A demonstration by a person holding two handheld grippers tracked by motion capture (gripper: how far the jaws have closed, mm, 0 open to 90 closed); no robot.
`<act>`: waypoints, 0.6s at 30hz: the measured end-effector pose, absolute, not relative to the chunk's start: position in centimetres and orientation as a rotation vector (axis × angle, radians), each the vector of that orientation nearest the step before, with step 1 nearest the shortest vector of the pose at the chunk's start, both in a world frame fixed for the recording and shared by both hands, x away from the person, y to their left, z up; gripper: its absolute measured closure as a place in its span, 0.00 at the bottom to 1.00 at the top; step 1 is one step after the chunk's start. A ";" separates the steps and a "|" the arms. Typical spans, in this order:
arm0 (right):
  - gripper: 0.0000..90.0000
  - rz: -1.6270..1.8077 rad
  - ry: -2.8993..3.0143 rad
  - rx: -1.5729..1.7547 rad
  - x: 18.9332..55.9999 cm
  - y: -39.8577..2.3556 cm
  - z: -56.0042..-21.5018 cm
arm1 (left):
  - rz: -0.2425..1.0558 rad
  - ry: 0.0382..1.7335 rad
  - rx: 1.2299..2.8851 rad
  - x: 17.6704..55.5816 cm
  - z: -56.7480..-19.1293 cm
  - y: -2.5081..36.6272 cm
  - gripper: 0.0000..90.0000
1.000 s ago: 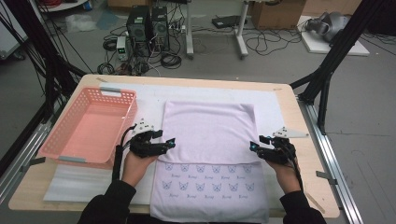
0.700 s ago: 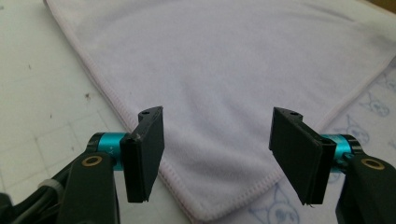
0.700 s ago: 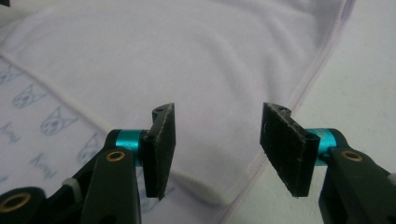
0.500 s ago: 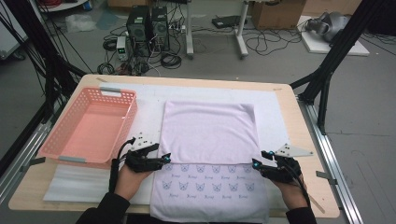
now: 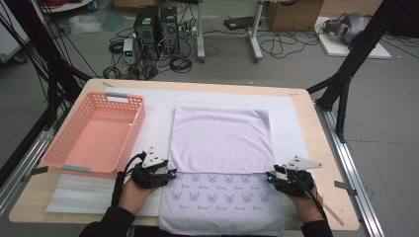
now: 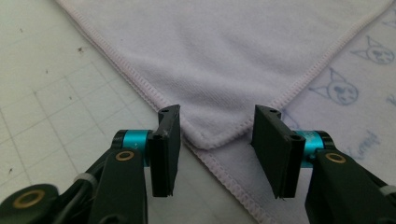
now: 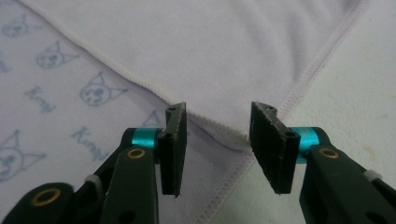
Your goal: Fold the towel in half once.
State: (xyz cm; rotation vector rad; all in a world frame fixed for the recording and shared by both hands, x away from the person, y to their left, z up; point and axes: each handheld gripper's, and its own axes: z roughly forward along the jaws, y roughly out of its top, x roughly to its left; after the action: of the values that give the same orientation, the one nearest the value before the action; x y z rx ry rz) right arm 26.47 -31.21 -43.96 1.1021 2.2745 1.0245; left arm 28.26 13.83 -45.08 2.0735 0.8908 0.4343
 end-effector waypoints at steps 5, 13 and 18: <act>0.63 1.019 2.286 1.095 26.7 -30.8 -44.2 | 0.438 0.890 2.073 28.2 -45.1 13.9 0.64; 0.68 1.004 2.306 1.093 27.2 -30.3 -44.6 | 0.478 0.867 2.074 28.1 -45.0 13.8 0.83; 0.73 1.009 2.313 1.084 27.3 -30.3 -44.6 | 0.487 0.875 2.012 28.1 -44.7 14.1 0.99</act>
State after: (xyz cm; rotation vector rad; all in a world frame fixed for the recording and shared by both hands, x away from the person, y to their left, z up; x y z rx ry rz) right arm 27.28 -30.34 -44.64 1.0843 2.3132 1.0091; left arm 28.11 14.10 -44.67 2.0122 0.8748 0.4872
